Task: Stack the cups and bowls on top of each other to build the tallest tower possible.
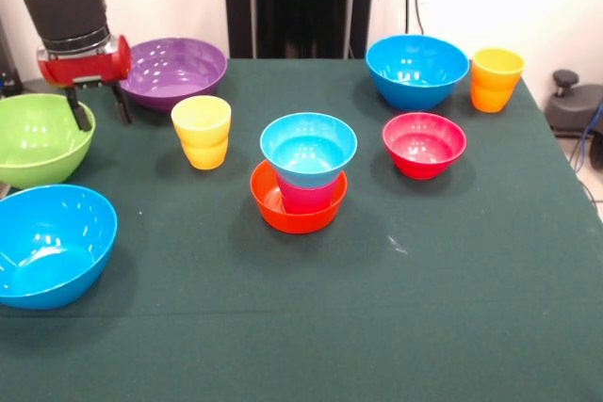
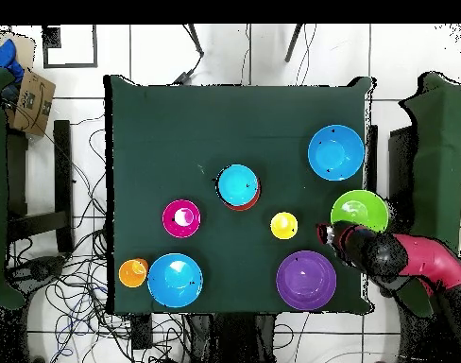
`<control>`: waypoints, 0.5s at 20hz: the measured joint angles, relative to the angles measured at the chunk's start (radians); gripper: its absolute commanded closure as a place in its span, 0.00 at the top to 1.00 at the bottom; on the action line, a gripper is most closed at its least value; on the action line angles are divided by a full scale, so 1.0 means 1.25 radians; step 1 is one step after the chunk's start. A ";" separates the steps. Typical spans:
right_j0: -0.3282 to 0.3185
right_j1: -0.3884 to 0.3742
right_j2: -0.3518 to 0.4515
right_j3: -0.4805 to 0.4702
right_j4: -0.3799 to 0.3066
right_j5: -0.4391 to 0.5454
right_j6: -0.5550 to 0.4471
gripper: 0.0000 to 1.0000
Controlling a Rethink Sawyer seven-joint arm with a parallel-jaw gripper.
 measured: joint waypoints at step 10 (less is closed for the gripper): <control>-0.005 0.012 0.000 0.000 0.000 -0.022 0.000 1.00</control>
